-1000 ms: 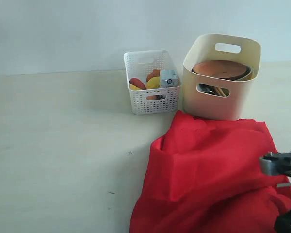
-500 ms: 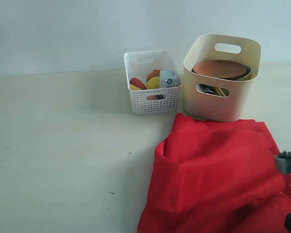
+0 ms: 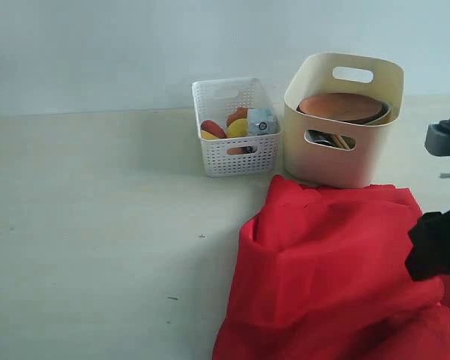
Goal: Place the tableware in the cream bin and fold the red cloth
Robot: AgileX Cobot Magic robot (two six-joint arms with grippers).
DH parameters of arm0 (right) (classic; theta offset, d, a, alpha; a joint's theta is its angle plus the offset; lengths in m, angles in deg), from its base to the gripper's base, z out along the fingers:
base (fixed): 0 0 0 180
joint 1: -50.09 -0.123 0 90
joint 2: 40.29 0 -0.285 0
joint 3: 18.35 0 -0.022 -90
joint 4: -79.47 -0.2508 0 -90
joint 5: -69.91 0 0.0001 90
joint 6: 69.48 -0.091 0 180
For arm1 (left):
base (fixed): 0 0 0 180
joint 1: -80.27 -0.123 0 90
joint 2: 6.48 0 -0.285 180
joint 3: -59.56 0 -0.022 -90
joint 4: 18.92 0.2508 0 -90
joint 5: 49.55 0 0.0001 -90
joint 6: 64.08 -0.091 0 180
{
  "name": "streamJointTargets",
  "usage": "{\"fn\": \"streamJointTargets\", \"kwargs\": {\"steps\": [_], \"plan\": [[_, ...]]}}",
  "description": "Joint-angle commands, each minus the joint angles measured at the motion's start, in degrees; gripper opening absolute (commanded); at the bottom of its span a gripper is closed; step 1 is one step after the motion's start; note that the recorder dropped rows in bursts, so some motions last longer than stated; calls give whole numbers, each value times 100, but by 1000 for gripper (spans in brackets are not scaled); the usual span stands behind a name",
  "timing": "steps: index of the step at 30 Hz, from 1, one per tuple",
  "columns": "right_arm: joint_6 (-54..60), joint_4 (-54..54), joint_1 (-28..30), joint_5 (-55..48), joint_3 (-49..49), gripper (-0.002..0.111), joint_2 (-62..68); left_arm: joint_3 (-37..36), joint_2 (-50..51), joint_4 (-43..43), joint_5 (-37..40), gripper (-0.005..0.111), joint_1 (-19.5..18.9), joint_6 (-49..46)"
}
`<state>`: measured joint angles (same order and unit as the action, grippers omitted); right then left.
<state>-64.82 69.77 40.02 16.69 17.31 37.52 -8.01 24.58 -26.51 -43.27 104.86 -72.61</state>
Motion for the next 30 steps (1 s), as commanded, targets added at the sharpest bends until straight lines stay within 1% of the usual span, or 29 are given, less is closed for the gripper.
{"fn": "streamJointTargets", "kwargs": {"steps": [1, 10, 20, 25, 30], "plan": [[152, -3, 10, 426, -55, 73, 50, -9, -20, -4, 25, 0, -7, -47], [274, 78, 10, 860, -84, 73, 874, -9, -20, -4, 90, 0, -7, -47], [274, 47, 10, 773, -480, 73, 1619, -9, -20, -4, 109, 0, -7, -47], [269, 232, 10, 729, -589, 73, 1900, -9, -20, -4, 109, 0, -7, -47], [269, 249, 291, 595, -642, 76, 2290, -9, -20, -4, 109, 0, -7, -47]]}}
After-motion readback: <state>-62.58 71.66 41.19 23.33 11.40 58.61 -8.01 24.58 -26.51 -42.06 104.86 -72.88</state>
